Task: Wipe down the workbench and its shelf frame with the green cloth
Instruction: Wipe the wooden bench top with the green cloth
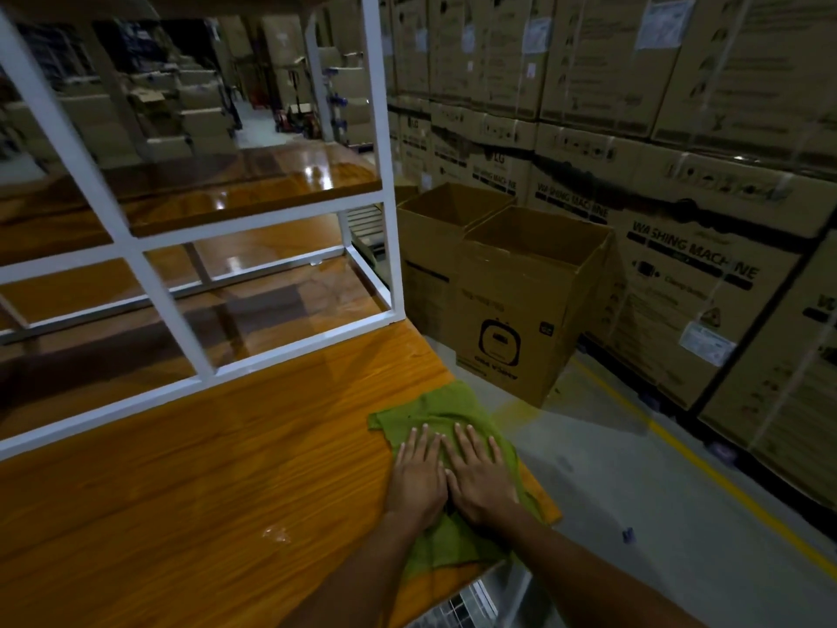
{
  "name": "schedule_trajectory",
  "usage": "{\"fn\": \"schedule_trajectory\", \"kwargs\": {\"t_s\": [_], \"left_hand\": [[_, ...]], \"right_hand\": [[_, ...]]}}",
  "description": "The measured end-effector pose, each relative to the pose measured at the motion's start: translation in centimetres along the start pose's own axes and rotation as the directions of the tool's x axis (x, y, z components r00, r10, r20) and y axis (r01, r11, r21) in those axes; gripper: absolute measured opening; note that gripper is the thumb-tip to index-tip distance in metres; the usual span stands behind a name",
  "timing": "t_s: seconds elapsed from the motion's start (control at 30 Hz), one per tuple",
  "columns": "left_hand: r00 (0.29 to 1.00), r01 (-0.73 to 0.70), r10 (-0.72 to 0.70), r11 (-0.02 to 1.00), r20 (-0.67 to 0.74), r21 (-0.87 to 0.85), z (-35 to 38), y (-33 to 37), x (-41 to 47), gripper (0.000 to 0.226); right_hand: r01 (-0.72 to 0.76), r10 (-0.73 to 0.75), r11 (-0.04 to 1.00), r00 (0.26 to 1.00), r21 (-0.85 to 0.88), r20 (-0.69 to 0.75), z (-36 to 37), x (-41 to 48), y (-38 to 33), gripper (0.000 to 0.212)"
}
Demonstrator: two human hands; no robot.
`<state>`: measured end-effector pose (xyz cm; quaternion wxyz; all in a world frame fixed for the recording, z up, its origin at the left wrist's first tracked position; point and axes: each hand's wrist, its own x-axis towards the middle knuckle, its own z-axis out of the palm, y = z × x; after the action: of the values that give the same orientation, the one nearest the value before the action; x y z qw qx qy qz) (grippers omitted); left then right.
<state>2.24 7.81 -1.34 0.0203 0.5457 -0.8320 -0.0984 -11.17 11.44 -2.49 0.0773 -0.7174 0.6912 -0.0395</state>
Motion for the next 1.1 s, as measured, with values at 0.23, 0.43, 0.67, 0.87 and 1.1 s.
{"fn": "schedule_trajectory", "kwargs": {"t_s": [0.23, 0.43, 0.67, 0.87, 1.1], "left_hand": [[0.999, 0.036, -0.036, 0.999, -0.019, 0.017, -0.1, -4.1, -3.0, 0.067], [0.999, 0.023, -0.023, 1.000, -0.038, -0.002, 0.5, -5.2, -7.3, 0.082], [0.995, -0.102, 0.102, 0.995, 0.002, 0.004, 1.1, -1.6, -9.3, 0.094], [0.971, -0.239, 0.239, 0.970, 0.000, -0.048, 1.9, 2.5, -7.4, 0.085], [0.978, -0.208, 0.210, 0.975, 0.011, -0.077, 1.3, 3.4, -3.7, 0.092]], "right_hand": [[0.060, -0.060, 0.997, 0.998, 0.042, 0.008, 1.2, -0.3, -4.6, 0.064], [0.110, -0.110, 0.994, 0.994, 0.019, 0.011, 1.4, -3.7, -7.1, 0.073], [0.089, -0.088, 0.996, 0.996, 0.021, -0.013, 1.4, -8.2, -4.8, 0.072], [-0.012, 0.012, 1.000, 1.000, 0.018, -0.009, 0.7, -9.4, -0.1, 0.070], [-0.073, 0.073, 0.997, 0.997, -0.011, 0.020, 0.3, -6.6, 2.2, 0.063]]}}
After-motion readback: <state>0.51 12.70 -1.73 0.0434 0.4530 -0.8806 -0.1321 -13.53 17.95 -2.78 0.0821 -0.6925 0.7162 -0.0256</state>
